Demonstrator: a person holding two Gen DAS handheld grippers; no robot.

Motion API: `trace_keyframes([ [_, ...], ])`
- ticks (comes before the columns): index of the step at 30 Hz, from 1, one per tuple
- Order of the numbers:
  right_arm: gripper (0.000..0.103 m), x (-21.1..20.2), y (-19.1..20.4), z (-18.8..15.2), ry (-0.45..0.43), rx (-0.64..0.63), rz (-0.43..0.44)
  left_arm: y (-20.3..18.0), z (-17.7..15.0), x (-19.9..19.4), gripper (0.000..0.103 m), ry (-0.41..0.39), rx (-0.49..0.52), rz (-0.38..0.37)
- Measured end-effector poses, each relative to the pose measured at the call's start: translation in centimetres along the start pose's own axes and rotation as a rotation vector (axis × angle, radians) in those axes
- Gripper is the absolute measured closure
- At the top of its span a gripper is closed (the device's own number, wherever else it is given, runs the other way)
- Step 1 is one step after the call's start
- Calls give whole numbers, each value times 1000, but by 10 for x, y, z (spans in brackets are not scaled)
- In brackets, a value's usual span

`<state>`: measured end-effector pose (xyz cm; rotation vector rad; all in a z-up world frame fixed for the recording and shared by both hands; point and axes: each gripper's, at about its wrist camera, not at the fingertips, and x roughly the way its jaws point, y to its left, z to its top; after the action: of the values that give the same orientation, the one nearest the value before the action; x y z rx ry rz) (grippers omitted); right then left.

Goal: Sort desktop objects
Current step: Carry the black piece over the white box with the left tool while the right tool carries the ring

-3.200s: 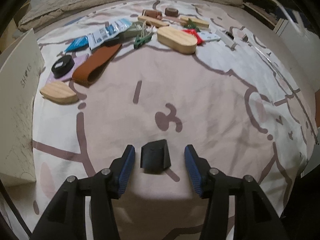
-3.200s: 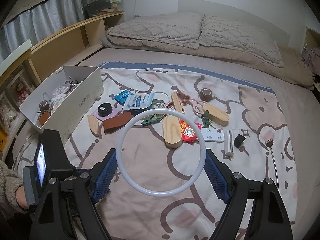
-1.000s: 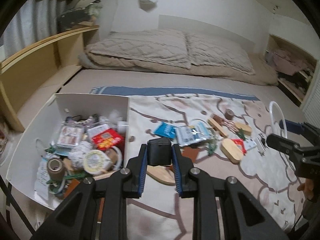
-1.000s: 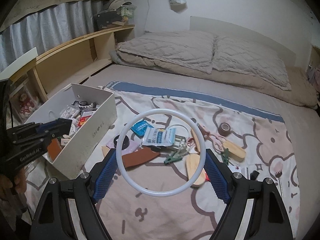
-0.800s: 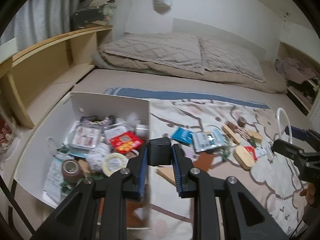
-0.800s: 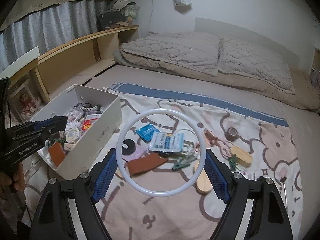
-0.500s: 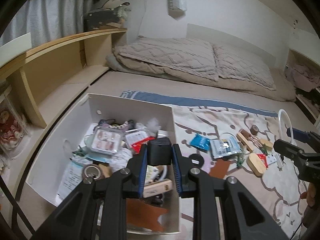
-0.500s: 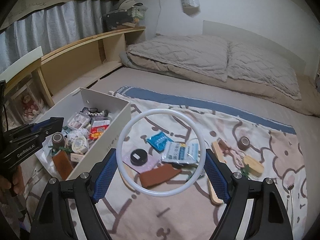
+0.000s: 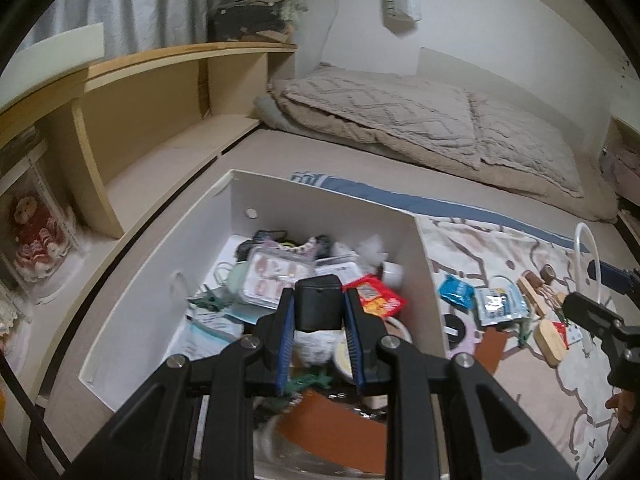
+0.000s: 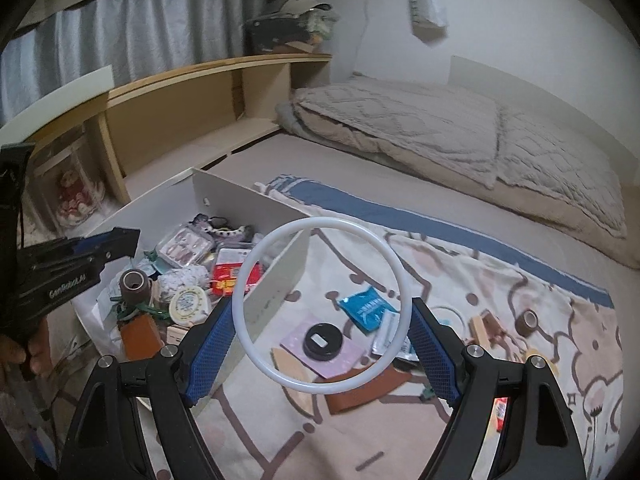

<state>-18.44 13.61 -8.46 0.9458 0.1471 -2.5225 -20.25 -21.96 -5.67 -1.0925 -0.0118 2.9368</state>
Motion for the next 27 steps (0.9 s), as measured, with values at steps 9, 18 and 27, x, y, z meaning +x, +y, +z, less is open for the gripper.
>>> trace_keyframes([
  [9,19,25,22,7,26,-53,29,48,1,23,79,133,-98,36],
  [18,19,46,54,23,46,-58,115,58,-8,21,79,250,-52,38],
  [27,19,79,79,34,114,-23,178,61,-26,34,79,379,9,36],
])
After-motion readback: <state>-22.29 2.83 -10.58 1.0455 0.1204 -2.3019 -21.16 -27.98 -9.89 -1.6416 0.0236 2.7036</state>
